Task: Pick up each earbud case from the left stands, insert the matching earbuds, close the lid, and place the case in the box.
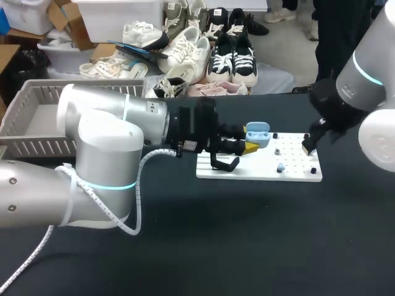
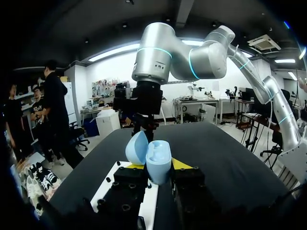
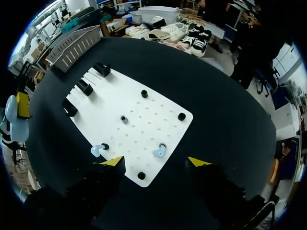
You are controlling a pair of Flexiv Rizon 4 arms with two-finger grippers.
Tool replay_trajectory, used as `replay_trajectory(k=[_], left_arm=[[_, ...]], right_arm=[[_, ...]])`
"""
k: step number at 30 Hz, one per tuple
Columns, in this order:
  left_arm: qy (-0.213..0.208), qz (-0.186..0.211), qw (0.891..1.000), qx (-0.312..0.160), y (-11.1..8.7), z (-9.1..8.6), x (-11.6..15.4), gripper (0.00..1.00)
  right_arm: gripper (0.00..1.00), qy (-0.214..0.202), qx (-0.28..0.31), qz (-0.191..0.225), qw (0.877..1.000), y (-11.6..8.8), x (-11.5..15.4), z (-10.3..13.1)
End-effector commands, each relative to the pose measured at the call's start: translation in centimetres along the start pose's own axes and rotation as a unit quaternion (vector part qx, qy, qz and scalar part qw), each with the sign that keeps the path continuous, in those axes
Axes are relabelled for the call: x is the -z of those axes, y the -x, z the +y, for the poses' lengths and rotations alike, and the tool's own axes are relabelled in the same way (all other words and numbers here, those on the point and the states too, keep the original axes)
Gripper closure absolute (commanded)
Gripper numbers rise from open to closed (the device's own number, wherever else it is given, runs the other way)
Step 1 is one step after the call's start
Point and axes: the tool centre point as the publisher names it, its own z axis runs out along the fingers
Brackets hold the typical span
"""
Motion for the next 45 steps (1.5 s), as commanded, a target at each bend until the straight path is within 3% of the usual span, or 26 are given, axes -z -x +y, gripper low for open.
replay_trajectory(k=[1, 6, 10, 15, 31, 41, 45], left_arm=[[0.003, -0.001, 1.0, 0.0, -0.1, -0.2, 0.0, 1.0], [0.003, -0.001, 1.0, 0.0, -0.1, -0.2, 0.0, 1.0], [0.003, -0.001, 1.0, 0.0, -0.1, -0.2, 0.0, 1.0], [0.003, -0.001, 1.0, 0.0, -0.1, -0.2, 0.0, 1.0], [0.003, -0.001, 1.0, 0.0, -0.1, -0.2, 0.0, 1.0], [0.003, -0.001, 1.0, 0.0, -0.1, -0.2, 0.0, 1.0], [0.003, -0.001, 1.0, 0.0, -0.1, -0.2, 0.0, 1.0]], right_arm=[[0.2, -0.002, -0.005, 0.0, 1.0, -0.2, -0.1, 0.2], [0.22, -0.006, -0.014, -0.002, 1.0, -0.6, -0.5, 0.3], [0.39, -0.008, -0.015, 0.003, 1.0, -0.6, -0.8, 0.3], [0.49, -0.014, -0.011, 0.012, 1.0, -0.5, -1.2, 0.3], [0.44, -0.045, -0.011, 0.022, 0.999, -0.2, -1.8, -0.1], [0.45, -0.059, -0.014, 0.032, 0.998, -0.3, -2.1, 0.1], [0.5, -0.058, -0.016, 0.033, 0.998, -0.2, -2.2, 0.2]])
